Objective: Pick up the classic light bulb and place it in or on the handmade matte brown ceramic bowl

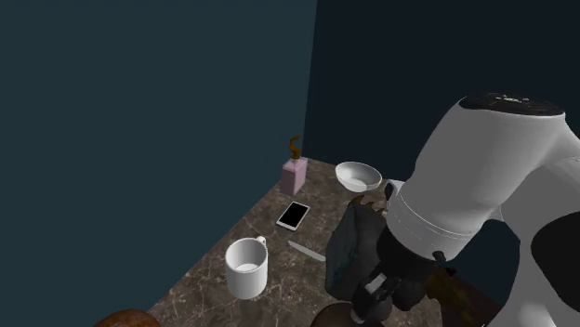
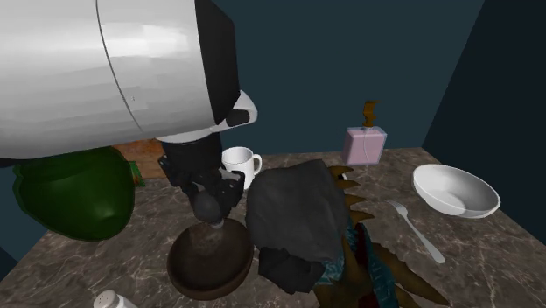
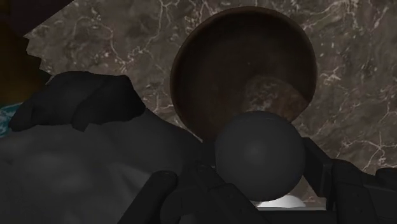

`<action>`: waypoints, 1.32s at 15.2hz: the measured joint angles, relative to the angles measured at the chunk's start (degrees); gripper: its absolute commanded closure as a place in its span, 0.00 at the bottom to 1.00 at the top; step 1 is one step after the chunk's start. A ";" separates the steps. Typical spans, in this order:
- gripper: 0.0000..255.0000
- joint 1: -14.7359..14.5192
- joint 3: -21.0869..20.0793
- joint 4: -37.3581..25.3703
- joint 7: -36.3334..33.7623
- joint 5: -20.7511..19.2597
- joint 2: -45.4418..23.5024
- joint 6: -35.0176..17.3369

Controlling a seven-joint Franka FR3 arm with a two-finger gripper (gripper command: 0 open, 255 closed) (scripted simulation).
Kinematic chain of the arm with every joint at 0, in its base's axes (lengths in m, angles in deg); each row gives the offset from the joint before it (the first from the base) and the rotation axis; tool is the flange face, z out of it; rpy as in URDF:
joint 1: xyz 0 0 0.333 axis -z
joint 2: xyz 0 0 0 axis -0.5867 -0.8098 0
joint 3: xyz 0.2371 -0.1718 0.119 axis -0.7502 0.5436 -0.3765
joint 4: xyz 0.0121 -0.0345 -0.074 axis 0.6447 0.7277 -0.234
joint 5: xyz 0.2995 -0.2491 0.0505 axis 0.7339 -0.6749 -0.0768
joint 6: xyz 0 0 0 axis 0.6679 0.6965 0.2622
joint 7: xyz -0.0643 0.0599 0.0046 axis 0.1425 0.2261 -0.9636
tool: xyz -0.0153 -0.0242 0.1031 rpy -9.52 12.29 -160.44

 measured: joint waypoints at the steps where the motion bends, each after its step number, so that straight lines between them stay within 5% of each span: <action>1: 1.00 -0.06 -0.17 0.92 0.12 0.20 -0.17 -1.05; 10: 1.00 -0.62 -2.65 6.08 -0.22 2.01 -3.12 -9.14; 17: 1.00 -0.62 -2.87 6.86 -0.09 2.20 -3.57 -10.38; 18: 0.00 -0.62 -2.87 6.86 -0.09 2.20 -3.57 -10.39; 20: 0.00 -0.62 -2.87 6.86 -0.09 2.20 -3.57 -10.39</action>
